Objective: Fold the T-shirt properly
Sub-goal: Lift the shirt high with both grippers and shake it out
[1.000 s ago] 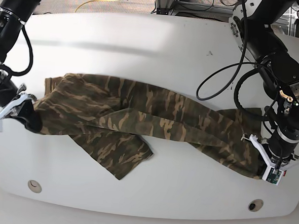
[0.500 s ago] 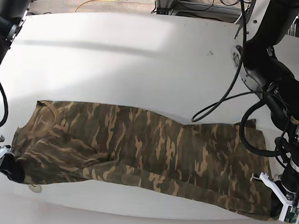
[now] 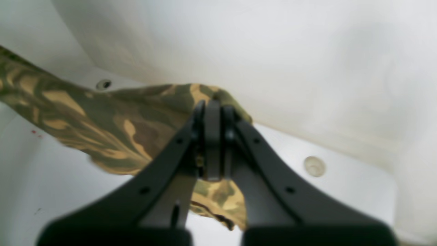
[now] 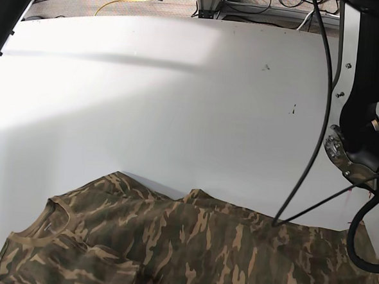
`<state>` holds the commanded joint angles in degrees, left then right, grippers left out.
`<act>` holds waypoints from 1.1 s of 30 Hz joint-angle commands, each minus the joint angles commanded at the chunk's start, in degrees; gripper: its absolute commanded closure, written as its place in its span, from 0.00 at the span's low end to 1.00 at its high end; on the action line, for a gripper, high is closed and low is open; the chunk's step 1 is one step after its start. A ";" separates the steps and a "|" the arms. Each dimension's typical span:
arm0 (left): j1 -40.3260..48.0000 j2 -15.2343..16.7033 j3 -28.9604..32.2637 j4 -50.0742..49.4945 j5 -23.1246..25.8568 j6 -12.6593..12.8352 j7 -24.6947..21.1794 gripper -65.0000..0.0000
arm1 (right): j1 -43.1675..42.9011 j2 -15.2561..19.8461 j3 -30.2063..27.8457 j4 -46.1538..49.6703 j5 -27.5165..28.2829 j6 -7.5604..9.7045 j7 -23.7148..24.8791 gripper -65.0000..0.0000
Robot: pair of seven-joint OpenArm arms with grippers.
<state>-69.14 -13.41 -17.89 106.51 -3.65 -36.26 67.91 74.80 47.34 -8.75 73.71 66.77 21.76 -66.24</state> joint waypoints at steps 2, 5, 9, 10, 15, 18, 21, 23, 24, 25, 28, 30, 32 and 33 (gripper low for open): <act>-0.26 -0.70 0.00 -1.14 -0.09 -0.44 0.00 1.00 | 0.00 0.35 -0.09 0.00 0.00 0.09 -0.44 1.00; 0.53 -0.62 0.00 -1.23 -0.09 -2.99 0.00 1.00 | 0.00 0.88 -0.35 0.26 0.09 0.18 -0.70 1.00; 6.51 -0.62 0.00 0.62 -0.09 -3.60 0.00 1.00 | -3.72 1.14 0.00 0.26 0.09 2.55 -1.14 1.00; 7.65 -0.62 -0.09 0.88 -0.09 -3.60 0.00 1.00 | -4.43 1.14 0.00 0.26 0.09 2.81 -1.14 1.00; 15.74 -0.35 -0.09 4.22 -0.18 -3.60 0.00 1.00 | -11.37 2.46 2.81 0.26 3.69 2.90 -1.41 1.00; 20.22 0.88 -0.26 5.45 -0.18 -3.60 -0.09 1.00 | -17.00 2.90 6.59 0.26 5.27 2.90 -1.41 1.00; 22.86 1.14 -0.44 5.45 -0.18 -3.60 -0.44 1.00 | -19.99 2.81 8.09 0.26 5.27 2.90 -1.41 1.00; 23.21 1.14 -0.44 5.45 -0.18 -3.60 -0.44 1.00 | -20.78 2.81 8.18 0.18 5.27 2.90 -1.32 1.00; 23.21 1.14 -0.44 5.45 -0.18 -3.60 -0.44 1.00 | -20.78 2.81 8.18 0.09 5.27 2.90 -1.32 1.00; 23.12 1.14 -0.44 5.45 -0.18 -3.60 -0.44 1.00 | -20.78 2.81 8.18 0.09 5.27 2.90 -1.32 1.00; 21.10 1.14 -0.35 5.54 -0.18 -3.60 -0.26 1.00 | -20.07 2.81 8.09 0.18 5.27 2.90 -1.32 1.00; 19.25 1.14 -0.35 5.45 -0.09 -3.60 -0.18 1.00 | -18.23 2.99 7.91 0.00 5.27 2.90 -1.32 1.00; 16.97 1.14 -0.35 5.27 -0.09 -3.60 -0.18 1.00 | -15.94 2.99 7.65 0.00 5.10 2.90 -1.32 1.00; 16.00 1.14 -0.35 5.27 -0.09 -3.52 -0.09 1.00 | -14.98 2.99 7.56 0.00 4.57 2.90 -1.32 1.00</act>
<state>-53.14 -12.26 -18.24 111.78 -3.74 -39.78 67.82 59.82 50.33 -1.19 73.71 71.34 24.66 -67.56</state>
